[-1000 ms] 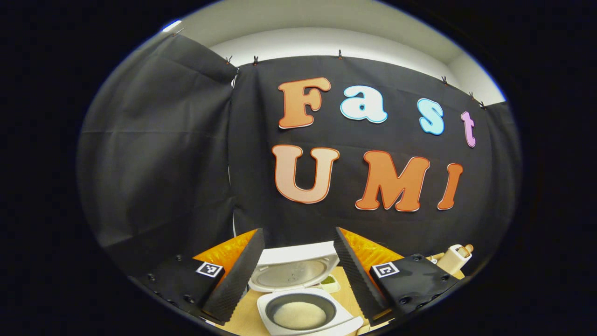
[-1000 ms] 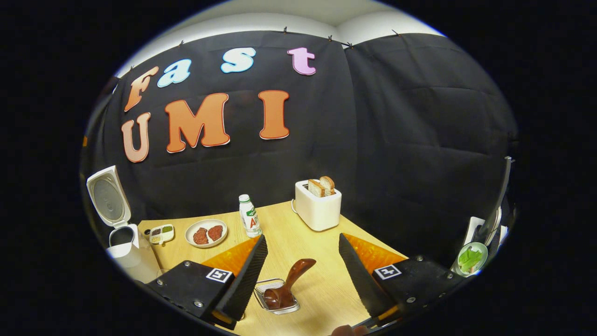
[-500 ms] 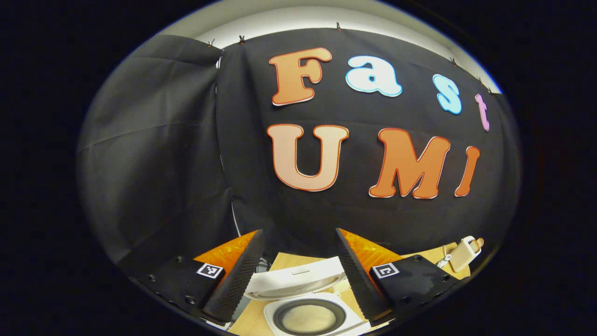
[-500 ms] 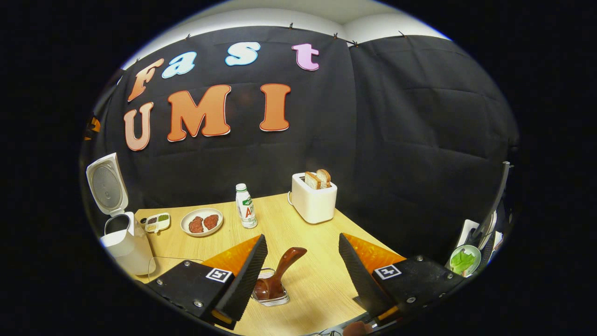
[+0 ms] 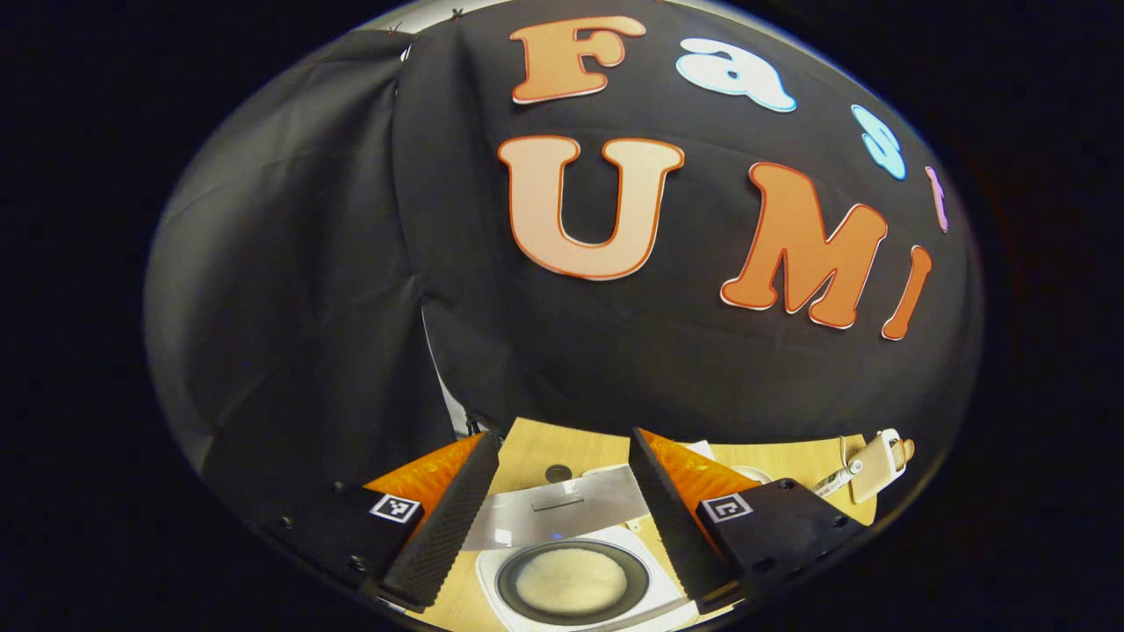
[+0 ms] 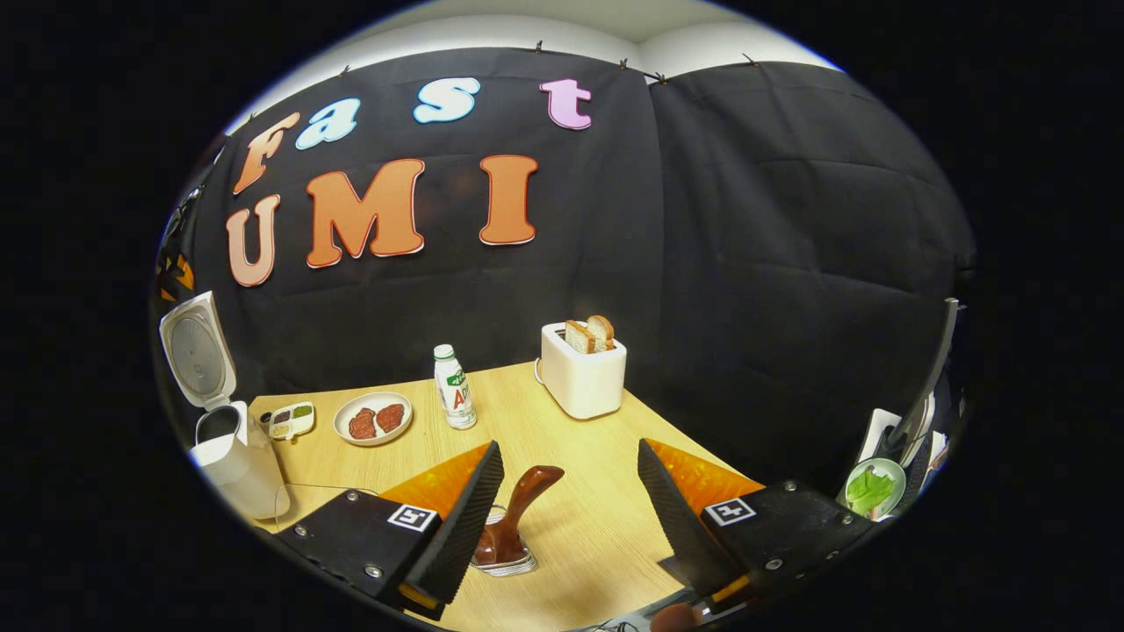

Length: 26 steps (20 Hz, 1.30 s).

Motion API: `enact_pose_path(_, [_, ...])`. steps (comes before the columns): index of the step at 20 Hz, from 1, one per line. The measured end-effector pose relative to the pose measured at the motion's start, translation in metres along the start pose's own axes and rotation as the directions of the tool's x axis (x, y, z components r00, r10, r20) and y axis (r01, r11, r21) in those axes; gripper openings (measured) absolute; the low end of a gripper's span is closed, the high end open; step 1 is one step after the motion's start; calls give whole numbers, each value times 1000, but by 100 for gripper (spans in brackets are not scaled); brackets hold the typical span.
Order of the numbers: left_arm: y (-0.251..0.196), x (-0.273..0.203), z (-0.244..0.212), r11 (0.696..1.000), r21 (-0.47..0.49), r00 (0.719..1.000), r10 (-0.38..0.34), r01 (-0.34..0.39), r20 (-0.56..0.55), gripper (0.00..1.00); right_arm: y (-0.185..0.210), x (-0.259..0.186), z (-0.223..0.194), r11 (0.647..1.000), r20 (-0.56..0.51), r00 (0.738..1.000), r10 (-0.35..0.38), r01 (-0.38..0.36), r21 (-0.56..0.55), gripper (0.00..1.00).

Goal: Close the left gripper, press the button to open the rice cooker; take a wooden spoon from the chopstick holder with the right hand, scoop a spoonful of rice and pour it into the rice cooker, then put the wooden spoon back into the chopstick holder.

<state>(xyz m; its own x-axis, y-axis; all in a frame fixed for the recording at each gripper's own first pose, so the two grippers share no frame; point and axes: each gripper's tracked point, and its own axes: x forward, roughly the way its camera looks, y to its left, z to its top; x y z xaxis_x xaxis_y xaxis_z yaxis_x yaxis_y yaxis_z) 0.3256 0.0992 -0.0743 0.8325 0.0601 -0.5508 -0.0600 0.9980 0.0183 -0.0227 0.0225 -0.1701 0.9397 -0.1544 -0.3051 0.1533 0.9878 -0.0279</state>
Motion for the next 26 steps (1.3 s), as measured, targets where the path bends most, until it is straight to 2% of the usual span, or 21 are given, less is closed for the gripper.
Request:
enact_pose_path(4, [2,0,-3,999,-44,1000,-15,15,-21,100,2,1,4,1000,6,1000,3,-3,-20,95])
enact_pose_path(14, [-10,-39,-43,996,-37,995,-88,86,-48,100,30,0,10,996,10,996,87,-87,-11,95])
enact_pose_path(21, [-29,-74,-107,994,-18,990,-106,105,-92,100,34,-8,46,986,70,985,160,-156,-55,95])
enact_pose_path(26, [-39,-90,-168,989,-91,980,-133,120,-146,100,34,-18,73,974,114,969,221,-212,-84,95])
